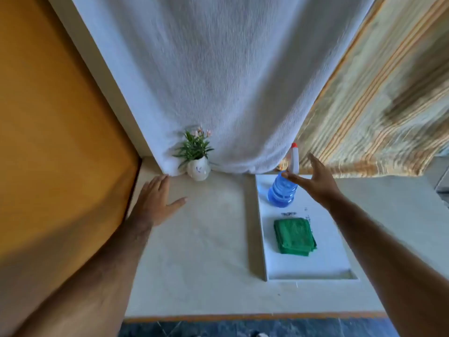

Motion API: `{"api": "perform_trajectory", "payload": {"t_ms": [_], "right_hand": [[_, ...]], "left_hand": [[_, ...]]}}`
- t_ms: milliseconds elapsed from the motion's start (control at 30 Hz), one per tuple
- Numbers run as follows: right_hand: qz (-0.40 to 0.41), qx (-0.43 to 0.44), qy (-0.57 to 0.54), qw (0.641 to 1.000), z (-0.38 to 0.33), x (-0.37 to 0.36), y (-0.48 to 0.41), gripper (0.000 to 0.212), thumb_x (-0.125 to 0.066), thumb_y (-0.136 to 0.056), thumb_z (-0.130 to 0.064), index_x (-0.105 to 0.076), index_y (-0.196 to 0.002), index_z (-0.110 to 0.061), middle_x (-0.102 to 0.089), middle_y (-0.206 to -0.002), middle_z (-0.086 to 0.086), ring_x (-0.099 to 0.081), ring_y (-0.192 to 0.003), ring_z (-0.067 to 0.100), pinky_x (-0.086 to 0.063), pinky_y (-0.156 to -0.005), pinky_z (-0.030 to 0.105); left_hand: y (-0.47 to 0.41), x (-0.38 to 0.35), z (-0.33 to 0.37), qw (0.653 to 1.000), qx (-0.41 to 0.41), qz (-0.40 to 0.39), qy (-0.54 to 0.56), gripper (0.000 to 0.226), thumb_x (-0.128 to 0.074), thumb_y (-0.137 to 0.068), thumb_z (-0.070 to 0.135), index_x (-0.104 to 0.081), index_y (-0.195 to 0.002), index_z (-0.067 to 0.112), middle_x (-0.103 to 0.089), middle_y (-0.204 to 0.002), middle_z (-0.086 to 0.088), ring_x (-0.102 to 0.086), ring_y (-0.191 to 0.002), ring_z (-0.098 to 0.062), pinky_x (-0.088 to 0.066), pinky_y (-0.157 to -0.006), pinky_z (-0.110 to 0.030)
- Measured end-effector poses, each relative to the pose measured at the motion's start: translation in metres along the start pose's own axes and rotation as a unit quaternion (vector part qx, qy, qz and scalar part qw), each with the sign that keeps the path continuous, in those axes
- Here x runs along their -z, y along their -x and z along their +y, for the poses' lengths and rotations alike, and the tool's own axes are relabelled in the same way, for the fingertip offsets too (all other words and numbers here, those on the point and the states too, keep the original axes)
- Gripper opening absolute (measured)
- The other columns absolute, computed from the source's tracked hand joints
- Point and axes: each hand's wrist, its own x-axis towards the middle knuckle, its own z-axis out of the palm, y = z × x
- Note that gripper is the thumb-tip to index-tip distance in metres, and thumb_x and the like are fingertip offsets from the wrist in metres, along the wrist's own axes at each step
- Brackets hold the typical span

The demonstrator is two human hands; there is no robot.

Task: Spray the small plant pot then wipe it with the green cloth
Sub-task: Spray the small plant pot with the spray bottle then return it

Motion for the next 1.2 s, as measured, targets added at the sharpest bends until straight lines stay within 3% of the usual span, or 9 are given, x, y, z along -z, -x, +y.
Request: {"api": "perform_trajectory", "payload": {"t_ms": [200, 267, 333, 500, 700, 800, 967, 1067, 1200], "right_hand": [[0.024, 0.016, -0.156, 0.987, 0.008, -0.037, -0.010, 0.102, -0.089, -0.064, -0.062, -0.045, -0.149, -0.026, -0.062, -0.136, 0.006, -0.058, -0.124, 0.014, -0.047, -0.108, 0.045], [0.044, 0.058, -0.182, 0.981, 0.009, -0.047, -0.016, 0.083, -0.091, -0.073, -0.047, -0.048, -0.143, -0.042, -0.068, -0.112, 0.001, -0.062, -0.100, 0.006, -0.053, -0.098, 0.033], [0.061, 0.052, -0.203, 0.976, 0.010, -0.057, -0.021, 0.070, -0.090, -0.074, -0.047, -0.054, -0.133, -0.035, -0.063, -0.093, -0.010, -0.061, -0.085, 0.005, -0.051, -0.089, 0.028], [0.122, -0.007, -0.249, 0.961, 0.021, -0.078, -0.027, 0.058, -0.084, -0.080, -0.040, -0.064, -0.131, -0.021, -0.071, -0.097, -0.021, -0.068, -0.091, -0.004, -0.054, -0.084, 0.016], [0.169, -0.022, -0.246, 0.954, 0.025, -0.089, -0.028, 0.018, -0.074, -0.088, -0.027, -0.068, -0.101, -0.015, -0.065, -0.079, -0.009, -0.056, -0.065, -0.001, -0.047, -0.063, 0.015], [0.194, -0.033, -0.254, 0.947, 0.019, -0.082, -0.028, 0.032, -0.072, -0.087, -0.033, -0.069, -0.083, -0.001, -0.065, -0.069, -0.003, -0.055, -0.058, 0.001, -0.043, -0.058, 0.018], [0.129, 0.059, -0.221, 0.965, -0.018, -0.084, -0.026, 0.019, -0.067, -0.086, -0.027, -0.073, -0.102, -0.018, -0.068, -0.072, -0.004, -0.057, -0.061, -0.003, -0.044, -0.059, 0.011], [0.124, 0.077, -0.202, 0.968, -0.042, -0.096, -0.026, 0.028, -0.067, -0.085, -0.033, -0.075, -0.101, -0.012, -0.070, -0.076, 0.009, -0.058, -0.064, 0.001, -0.046, -0.062, 0.014], [0.117, 0.073, -0.251, 0.958, -0.072, -0.118, -0.022, 0.030, -0.071, -0.086, -0.037, -0.073, -0.096, -0.008, -0.073, -0.076, 0.003, -0.063, -0.065, 0.003, -0.049, -0.067, 0.019]], "left_hand": [[0.019, -0.069, -0.013, 0.996, 0.022, -0.087, -0.019, 0.104, -0.041, -0.090, 0.080, -0.020, -0.163, 0.009, -0.018, -0.174, -0.010, -0.014, -0.161, -0.025, -0.010, -0.131, -0.045], [0.025, -0.086, -0.017, 0.994, 0.024, -0.101, -0.023, 0.124, -0.024, -0.074, 0.095, -0.021, -0.163, 0.010, -0.018, -0.174, -0.010, -0.015, -0.161, -0.025, -0.013, -0.130, -0.046], [0.031, -0.102, -0.022, 0.996, 0.013, -0.089, -0.024, 0.142, -0.007, -0.061, 0.105, -0.025, -0.162, 0.007, -0.020, -0.174, -0.012, -0.020, -0.160, -0.027, -0.017, -0.128, -0.049], [0.038, -0.122, -0.028, 0.999, -0.001, -0.046, -0.017, 0.133, -0.002, -0.072, 0.100, -0.033, -0.159, 0.005, -0.027, -0.171, -0.015, -0.028, -0.157, -0.034, -0.021, -0.126, -0.057], [0.039, -0.132, -0.032, 0.999, -0.017, -0.035, -0.025, 0.128, -0.004, -0.077, 0.097, -0.031, -0.160, 0.004, -0.026, -0.171, -0.015, -0.026, -0.158, -0.034, -0.019, -0.126, -0.058], [0.039, -0.134, -0.032, 0.999, -0.023, -0.037, -0.030, 0.127, -0.002, -0.078, 0.095, -0.031, -0.159, 0.002, -0.025, -0.170, -0.018, -0.027, -0.157, -0.037, -0.021, -0.125, -0.060], [0.036, -0.135, -0.044, 0.998, -0.026, -0.045, -0.040, 0.129, 0.006, -0.073, 0.096, -0.018, -0.164, 0.008, -0.012, -0.174, -0.011, -0.015, -0.161, -0.029, -0.012, -0.129, -0.053], [0.039, -0.136, -0.054, 0.998, -0.033, -0.024, -0.043, 0.118, -0.002, -0.083, 0.091, -0.027, -0.162, 0.007, -0.022, -0.172, -0.012, -0.025, -0.158, -0.031, -0.021, -0.127, -0.056], [0.045, -0.143, -0.060, 0.997, -0.044, 0.004, -0.061, 0.102, -0.013, -0.094, 0.081, -0.038, -0.158, 0.005, -0.036, -0.167, -0.014, -0.037, -0.153, -0.032, -0.021, -0.124, -0.054]]}}
